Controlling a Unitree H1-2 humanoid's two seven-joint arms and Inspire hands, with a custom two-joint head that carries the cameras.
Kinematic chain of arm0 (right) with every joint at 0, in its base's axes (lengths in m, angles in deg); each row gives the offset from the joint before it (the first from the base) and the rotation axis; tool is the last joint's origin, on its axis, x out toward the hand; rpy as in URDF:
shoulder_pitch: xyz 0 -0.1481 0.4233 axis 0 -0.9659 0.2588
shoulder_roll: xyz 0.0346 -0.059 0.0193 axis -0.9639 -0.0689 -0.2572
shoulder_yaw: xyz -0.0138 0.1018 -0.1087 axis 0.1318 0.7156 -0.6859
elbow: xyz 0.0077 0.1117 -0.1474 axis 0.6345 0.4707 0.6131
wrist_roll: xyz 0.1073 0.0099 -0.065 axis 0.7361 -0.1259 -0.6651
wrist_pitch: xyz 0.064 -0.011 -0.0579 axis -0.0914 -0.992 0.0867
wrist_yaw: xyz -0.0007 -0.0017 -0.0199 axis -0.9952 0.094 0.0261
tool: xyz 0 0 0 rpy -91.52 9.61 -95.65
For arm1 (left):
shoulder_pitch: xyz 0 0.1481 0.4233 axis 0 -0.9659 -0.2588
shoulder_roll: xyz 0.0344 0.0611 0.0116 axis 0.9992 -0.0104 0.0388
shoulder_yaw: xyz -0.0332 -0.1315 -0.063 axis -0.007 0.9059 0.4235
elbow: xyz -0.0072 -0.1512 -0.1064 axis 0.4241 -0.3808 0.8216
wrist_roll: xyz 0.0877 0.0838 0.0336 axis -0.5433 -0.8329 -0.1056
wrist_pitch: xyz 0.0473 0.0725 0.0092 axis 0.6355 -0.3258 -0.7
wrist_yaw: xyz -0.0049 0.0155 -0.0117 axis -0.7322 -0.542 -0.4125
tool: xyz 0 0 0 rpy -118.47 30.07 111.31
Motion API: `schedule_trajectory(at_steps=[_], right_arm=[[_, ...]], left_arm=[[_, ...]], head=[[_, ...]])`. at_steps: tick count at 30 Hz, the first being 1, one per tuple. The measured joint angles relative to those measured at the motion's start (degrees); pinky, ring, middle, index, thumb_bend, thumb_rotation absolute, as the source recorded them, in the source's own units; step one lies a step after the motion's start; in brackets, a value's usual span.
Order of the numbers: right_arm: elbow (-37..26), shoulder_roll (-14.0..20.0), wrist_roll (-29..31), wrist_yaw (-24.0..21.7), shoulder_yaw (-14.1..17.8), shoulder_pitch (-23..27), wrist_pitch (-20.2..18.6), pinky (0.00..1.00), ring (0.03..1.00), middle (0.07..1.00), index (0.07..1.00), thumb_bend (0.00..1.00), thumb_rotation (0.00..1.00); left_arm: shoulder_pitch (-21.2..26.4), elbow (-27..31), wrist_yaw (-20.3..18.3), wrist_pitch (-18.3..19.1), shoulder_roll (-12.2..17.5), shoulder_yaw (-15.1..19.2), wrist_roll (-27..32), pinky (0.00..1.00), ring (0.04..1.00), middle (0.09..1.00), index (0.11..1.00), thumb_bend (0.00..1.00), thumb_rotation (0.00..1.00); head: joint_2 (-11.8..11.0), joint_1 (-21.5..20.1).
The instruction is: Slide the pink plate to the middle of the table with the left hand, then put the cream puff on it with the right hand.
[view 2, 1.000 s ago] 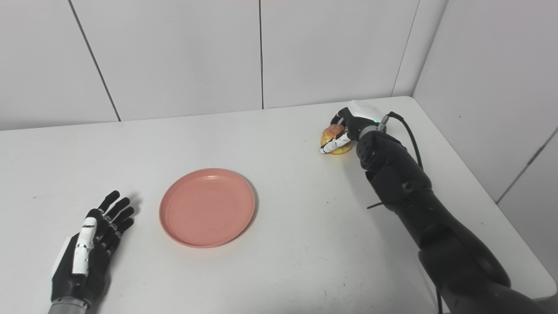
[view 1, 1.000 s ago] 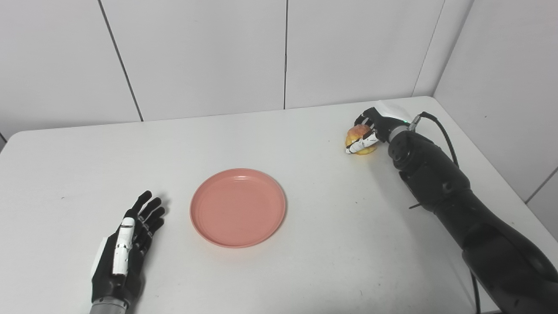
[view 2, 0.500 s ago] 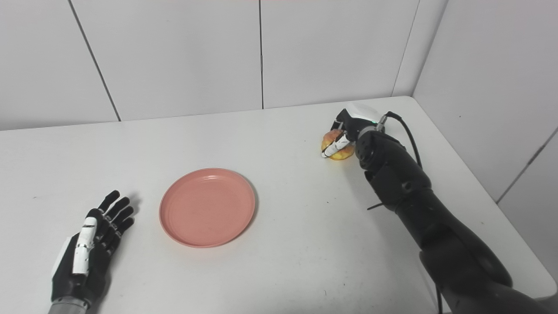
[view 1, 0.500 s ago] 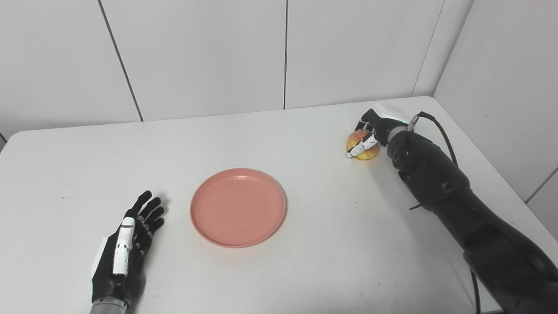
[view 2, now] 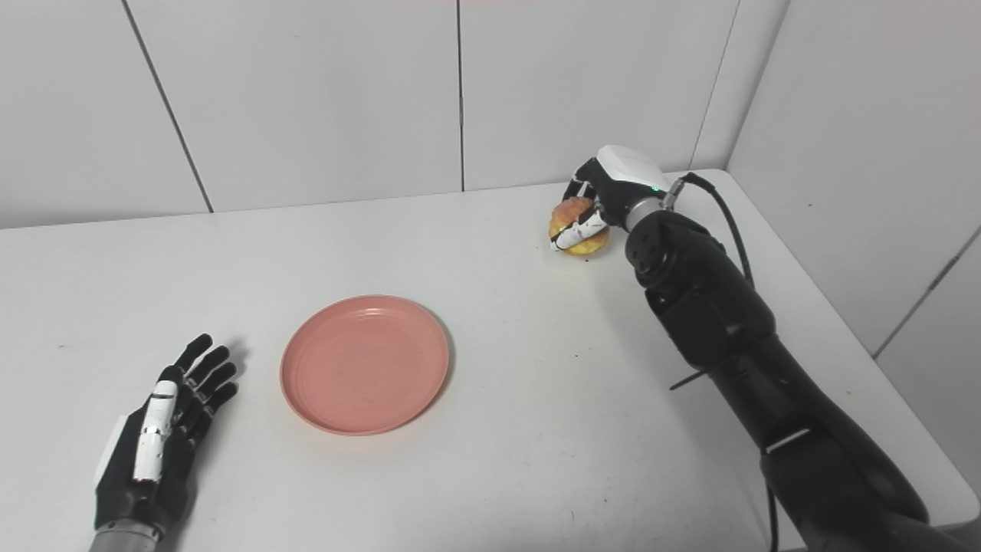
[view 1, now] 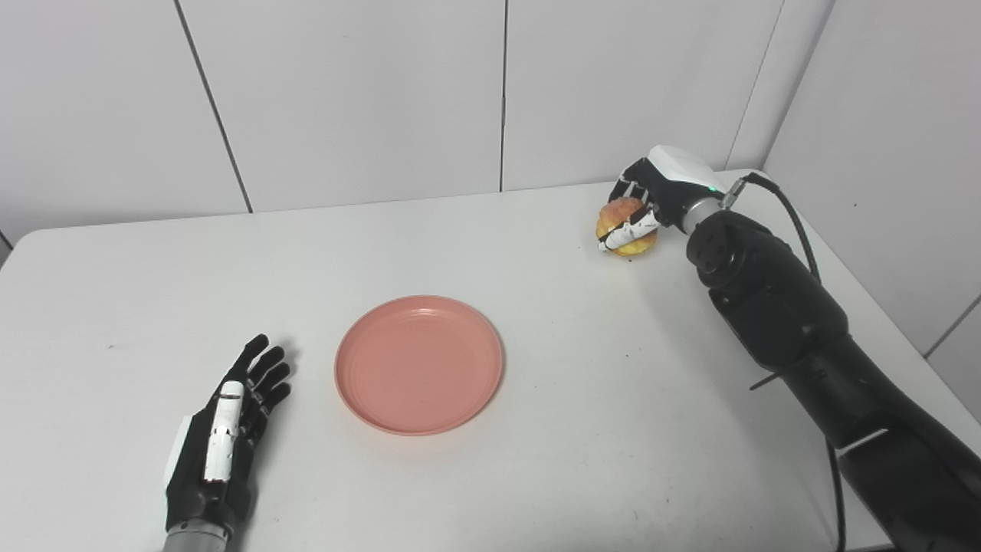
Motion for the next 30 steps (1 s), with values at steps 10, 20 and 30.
schedule_trajectory(at_steps=[10,20,30], right_arm=[[-13.42,-2.6,-1.38,-5.09,-0.66,-0.58,-0.52,0.31,0.389,0.453,0.484,0.51,0.13],[-17.33,-7.91,-1.17,-8.17,-3.58,-0.79,-0.37,0.29,0.369,0.447,0.487,0.51,0.13],[-18.84,-13.27,-2.39,-9.13,-8.68,-1.46,0.52,0.29,0.36,0.435,0.487,0.51,0.13]], left_arm=[[-0.31,0.91,1.44,-0.79,-2.68,-2.56,-3.87,0.91,0.902,0.903,0.881,0.51,0.91],[-0.83,5.0,4.19,-0.29,-3.9,-5.28,-9.64,0.92,0.923,0.927,0.899,0.46,0.97],[-1.09,5.16,6.08,-0.31,-5.71,-7.61,-14.58,0.9,0.915,0.919,0.893,0.46,0.97]], head=[[1.58,6.49],[2.55,10.1],[3.25,13.44]])
